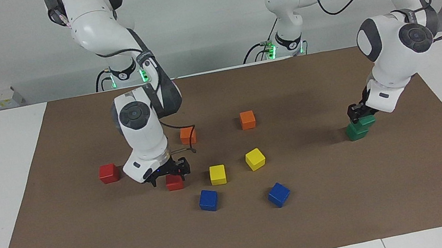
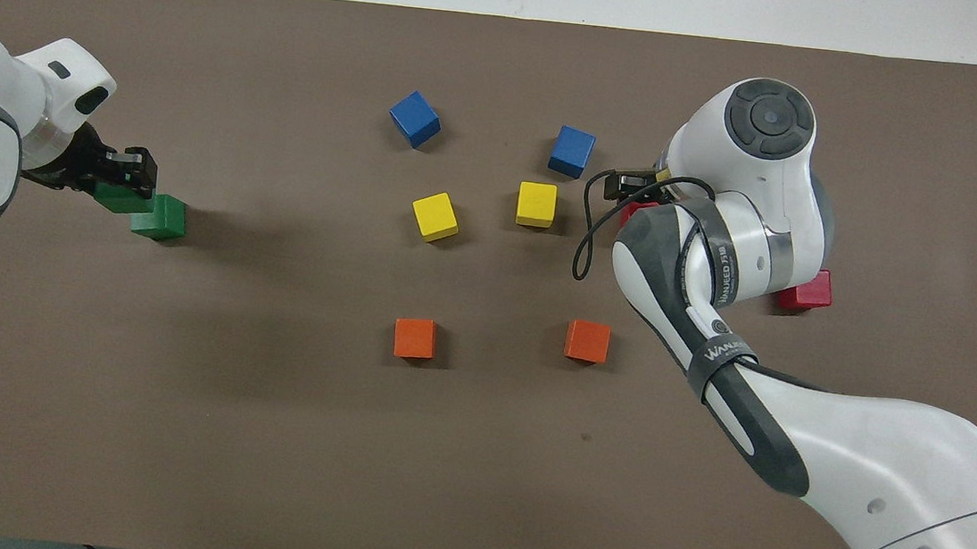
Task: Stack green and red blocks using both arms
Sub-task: 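Carry the second red block with the right gripper onto the first red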
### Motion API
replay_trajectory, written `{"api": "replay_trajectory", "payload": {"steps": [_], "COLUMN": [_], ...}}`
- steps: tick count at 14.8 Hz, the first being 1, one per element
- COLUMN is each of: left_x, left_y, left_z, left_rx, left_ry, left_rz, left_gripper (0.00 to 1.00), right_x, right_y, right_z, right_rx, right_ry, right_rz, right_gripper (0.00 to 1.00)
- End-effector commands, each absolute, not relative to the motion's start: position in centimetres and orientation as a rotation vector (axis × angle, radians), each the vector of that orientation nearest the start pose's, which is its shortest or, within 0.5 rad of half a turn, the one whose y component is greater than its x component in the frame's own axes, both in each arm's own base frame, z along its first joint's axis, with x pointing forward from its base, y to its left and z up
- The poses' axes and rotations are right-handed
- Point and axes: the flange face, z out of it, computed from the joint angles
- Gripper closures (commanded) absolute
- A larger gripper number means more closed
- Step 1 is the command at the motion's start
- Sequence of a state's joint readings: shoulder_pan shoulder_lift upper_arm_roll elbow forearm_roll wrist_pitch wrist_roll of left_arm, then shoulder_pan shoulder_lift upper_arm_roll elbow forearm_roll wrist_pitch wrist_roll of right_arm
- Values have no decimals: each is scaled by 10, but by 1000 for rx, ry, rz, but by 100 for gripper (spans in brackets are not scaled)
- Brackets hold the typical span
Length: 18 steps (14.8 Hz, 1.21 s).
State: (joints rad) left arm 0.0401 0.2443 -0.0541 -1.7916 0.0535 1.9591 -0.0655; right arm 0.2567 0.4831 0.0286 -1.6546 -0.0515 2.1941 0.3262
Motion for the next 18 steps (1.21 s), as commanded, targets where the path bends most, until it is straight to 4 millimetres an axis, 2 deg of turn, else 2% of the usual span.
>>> {"api": "replay_trajectory", "payload": {"steps": [1,6,10,11,12,14,15,17,18], "left_x": [600,603,599,597,597,598,598,598,597], "left_y": [5,8,6,7,7,8,16,19,18], "left_z": [406,400,389,387,386,388,388,388,388], "left_rx": [-3115,-3121,-3196,-3195,-3195,-3195,-3194,-3192,-3192], "left_ry": [-22,-42,-157,-160,-160,-150,-165,-169,-164], "left_rz": [66,49,24,26,34,41,37,42,42], "left_gripper": [100,100,100,100,100,100,100,100,100], "right_x": [645,637,636,636,636,636,635,633,635], "right_y": [191,191,192,192,192,192,191,193,196], "right_z": [328,306,304,303,302,301,301,301,308], "right_rx": [-3144,-3139,-3137,-3138,-3139,-3139,-3140,-3144,-3143], "right_ry": [71,69,87,86,83,87,87,89,94], "right_rz": [-114,-124,-120,-119,-116,-111,-109,-96,-106], "right_gripper": [1,1,2,5,21,78,100,100,100]}}
